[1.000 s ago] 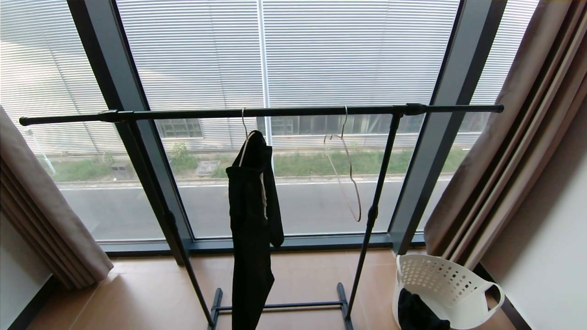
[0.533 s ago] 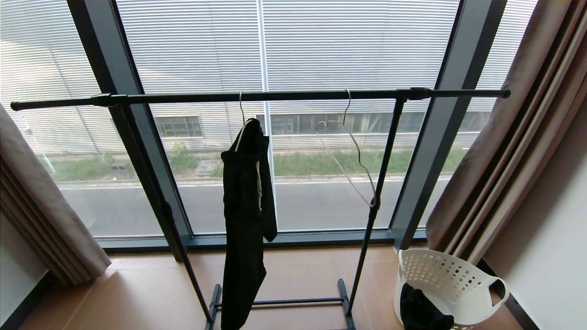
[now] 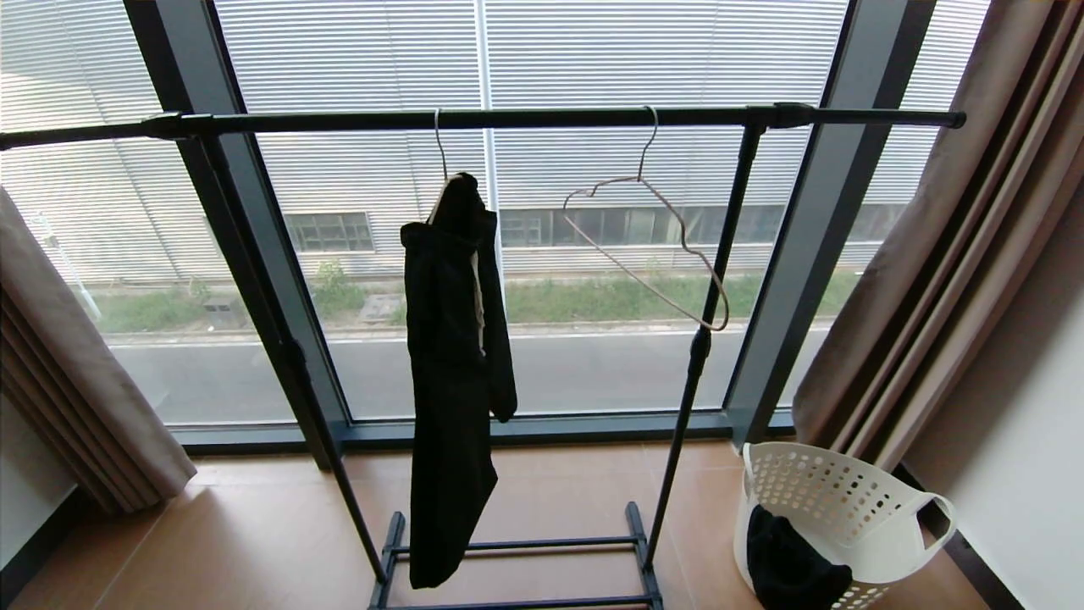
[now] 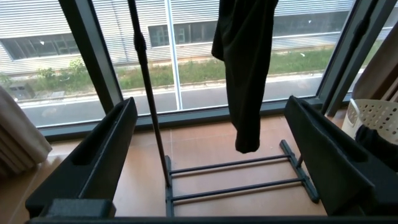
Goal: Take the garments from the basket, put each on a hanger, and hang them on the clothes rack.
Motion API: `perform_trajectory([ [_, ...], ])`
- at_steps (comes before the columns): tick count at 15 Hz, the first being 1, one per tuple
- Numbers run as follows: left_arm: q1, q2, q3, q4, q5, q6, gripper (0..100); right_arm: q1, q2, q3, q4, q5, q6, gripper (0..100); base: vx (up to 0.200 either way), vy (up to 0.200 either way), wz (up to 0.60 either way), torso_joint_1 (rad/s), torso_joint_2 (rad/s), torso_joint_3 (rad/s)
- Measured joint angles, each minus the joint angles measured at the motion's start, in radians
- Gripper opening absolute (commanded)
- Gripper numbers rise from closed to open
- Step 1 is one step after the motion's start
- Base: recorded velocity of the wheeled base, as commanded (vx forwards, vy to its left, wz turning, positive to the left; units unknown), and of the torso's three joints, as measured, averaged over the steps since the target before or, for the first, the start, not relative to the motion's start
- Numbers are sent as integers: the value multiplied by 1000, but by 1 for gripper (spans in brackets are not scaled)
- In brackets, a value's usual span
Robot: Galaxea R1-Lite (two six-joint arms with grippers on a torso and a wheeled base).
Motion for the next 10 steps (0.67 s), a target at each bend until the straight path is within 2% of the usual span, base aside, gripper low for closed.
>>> perform_trajectory([
  [10,0,0,0,0,0,0,100,0,0,0,0,-2,0,100,0,0,0,-173,500,325],
])
